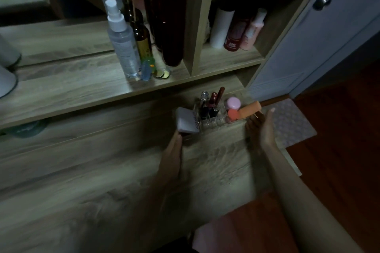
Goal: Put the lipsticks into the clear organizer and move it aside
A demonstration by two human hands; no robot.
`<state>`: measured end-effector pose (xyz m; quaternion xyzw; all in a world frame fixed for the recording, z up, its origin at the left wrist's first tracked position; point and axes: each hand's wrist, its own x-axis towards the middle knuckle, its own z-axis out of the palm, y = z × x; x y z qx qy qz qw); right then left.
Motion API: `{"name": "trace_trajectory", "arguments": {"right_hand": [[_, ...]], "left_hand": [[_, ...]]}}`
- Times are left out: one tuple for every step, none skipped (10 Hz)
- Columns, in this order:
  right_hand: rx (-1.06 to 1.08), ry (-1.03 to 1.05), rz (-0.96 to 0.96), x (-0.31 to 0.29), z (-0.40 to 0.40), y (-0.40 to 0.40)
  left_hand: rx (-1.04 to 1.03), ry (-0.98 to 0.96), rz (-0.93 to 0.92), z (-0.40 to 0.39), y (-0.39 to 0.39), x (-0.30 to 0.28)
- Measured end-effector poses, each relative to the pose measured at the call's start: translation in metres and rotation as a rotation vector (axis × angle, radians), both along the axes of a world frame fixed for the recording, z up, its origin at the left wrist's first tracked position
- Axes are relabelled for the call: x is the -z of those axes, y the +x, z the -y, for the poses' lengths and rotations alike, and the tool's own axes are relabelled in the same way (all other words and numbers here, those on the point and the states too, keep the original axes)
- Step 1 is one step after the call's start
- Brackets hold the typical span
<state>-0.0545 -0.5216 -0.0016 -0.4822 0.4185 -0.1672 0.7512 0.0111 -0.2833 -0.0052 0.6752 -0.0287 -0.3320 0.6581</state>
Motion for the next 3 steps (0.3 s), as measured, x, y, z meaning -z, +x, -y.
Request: {"name": "trace_trajectory", "arguments": {"right_hand": [[0.012,0.03,0.037,0.001,0.004,-0.001],[-0.016,0.054,0.101,-0.003,0.005,-0.002],[-0.065,0.052,0.133,-0.007,0.003,-0.013]], "left_hand": [[0.0,0.001,0.022,0.005,-0.004,0.0],[0.006,0.02,0.027,0.008,-0.003,-0.003],[0.002,0.201,0.129,0.01,-0.01,-0.012]]}}
